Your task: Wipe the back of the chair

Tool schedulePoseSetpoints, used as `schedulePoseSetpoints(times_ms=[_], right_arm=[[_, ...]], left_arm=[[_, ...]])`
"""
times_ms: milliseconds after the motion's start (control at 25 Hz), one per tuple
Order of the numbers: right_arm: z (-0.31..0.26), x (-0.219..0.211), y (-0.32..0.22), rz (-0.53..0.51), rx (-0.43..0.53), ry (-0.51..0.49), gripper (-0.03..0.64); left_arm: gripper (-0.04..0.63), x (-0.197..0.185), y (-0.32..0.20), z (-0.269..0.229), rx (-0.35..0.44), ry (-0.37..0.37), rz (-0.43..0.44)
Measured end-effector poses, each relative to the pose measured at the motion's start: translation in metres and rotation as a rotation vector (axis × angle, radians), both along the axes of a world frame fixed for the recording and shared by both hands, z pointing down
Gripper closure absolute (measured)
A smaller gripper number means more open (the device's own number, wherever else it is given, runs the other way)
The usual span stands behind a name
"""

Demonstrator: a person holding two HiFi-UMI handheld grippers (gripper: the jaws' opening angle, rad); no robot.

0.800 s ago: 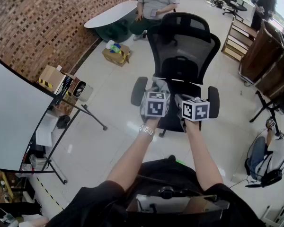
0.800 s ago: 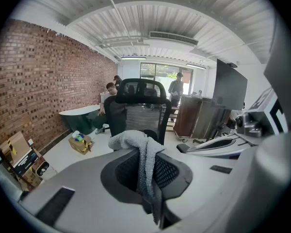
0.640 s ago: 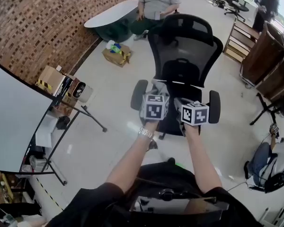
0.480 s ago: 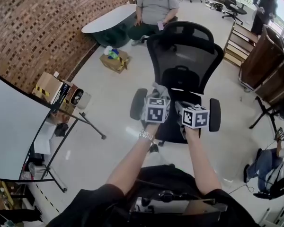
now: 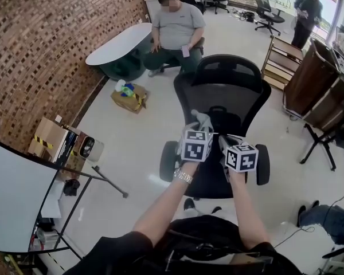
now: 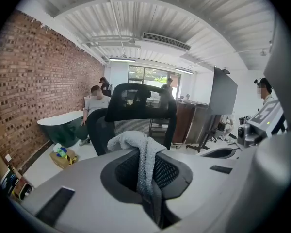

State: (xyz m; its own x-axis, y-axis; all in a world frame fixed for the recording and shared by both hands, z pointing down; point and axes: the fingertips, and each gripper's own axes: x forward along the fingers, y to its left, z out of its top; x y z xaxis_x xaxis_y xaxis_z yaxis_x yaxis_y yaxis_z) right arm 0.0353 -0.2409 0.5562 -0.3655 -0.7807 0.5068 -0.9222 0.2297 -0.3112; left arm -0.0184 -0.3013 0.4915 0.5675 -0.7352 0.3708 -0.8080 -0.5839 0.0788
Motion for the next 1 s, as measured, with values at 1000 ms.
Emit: schedulePoseSetpoints(times_ms=[1000], right_arm=[[0.015, 0.142, 0.001, 0.197, -0.013, -0.082, 0.615]], left_arm=[[0.569, 0.204, -0.132, -0.077, 0.133, 0.032, 0.252]])
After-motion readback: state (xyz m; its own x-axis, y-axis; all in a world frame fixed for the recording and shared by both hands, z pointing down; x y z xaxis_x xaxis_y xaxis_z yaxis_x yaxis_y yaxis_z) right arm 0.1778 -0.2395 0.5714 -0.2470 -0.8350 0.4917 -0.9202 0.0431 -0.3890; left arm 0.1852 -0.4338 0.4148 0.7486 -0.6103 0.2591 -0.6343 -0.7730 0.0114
